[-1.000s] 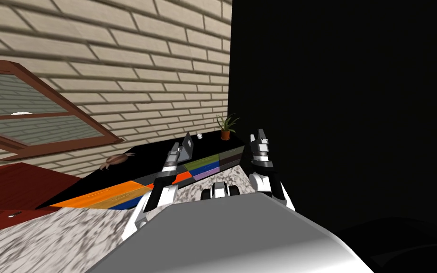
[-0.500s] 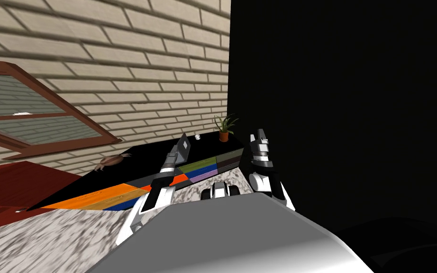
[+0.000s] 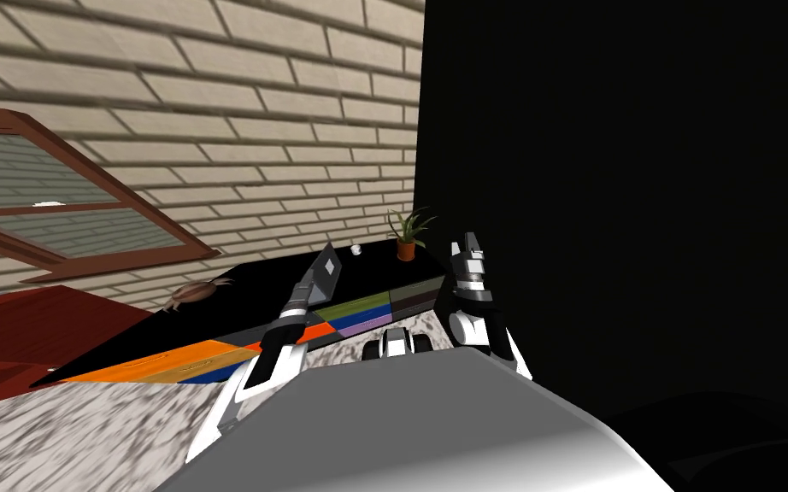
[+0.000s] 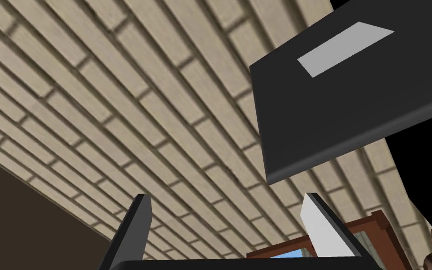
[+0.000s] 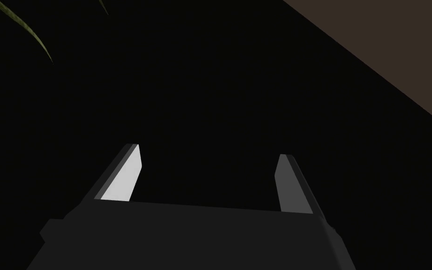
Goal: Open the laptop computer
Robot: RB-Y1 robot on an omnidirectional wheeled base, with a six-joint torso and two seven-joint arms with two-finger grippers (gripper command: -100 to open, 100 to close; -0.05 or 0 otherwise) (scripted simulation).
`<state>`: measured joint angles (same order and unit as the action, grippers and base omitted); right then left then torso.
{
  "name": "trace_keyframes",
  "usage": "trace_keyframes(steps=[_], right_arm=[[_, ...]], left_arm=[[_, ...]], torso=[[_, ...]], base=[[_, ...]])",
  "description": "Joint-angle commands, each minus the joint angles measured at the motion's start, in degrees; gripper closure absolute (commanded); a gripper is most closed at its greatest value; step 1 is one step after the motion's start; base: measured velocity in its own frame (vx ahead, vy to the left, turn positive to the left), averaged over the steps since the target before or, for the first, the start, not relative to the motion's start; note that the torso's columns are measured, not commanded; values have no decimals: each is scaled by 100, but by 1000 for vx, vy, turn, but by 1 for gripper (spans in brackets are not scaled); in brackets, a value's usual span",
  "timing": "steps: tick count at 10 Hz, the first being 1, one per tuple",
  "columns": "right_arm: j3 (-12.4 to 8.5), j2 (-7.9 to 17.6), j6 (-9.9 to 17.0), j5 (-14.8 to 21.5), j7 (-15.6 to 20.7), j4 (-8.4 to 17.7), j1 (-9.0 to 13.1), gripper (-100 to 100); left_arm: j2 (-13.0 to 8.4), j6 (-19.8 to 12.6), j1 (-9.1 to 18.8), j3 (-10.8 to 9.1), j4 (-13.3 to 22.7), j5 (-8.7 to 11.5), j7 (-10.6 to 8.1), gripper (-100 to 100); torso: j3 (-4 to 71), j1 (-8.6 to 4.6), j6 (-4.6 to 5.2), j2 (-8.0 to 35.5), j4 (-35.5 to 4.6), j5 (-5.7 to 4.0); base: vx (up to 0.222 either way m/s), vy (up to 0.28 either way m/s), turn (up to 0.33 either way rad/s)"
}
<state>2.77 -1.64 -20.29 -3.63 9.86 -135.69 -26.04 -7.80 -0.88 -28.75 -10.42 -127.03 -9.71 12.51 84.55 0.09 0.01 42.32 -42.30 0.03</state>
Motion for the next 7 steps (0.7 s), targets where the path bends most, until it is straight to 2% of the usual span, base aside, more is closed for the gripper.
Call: trace_keyframes(steps=[1, 3, 7], right_arm=[[0, 0, 0, 0, 0, 0, 0, 0], [0, 0, 0, 0, 0, 0, 0, 0], [0, 0, 0, 0, 0, 0, 1, 0]], left_arm=[[129, -326, -98, -162, -18, -59, 66, -100], [296, -517, -176, -268, -35, -97, 107, -100], [788, -754, -276, -401, -60, -143, 157, -100]], torso=[[-1, -2, -1, 2, 0, -1], [3, -14, 0, -6, 1, -5], [-3, 2, -1, 5, -1, 0]], base=[[147, -22, 76], [158, -47, 73], [99, -20, 43]])
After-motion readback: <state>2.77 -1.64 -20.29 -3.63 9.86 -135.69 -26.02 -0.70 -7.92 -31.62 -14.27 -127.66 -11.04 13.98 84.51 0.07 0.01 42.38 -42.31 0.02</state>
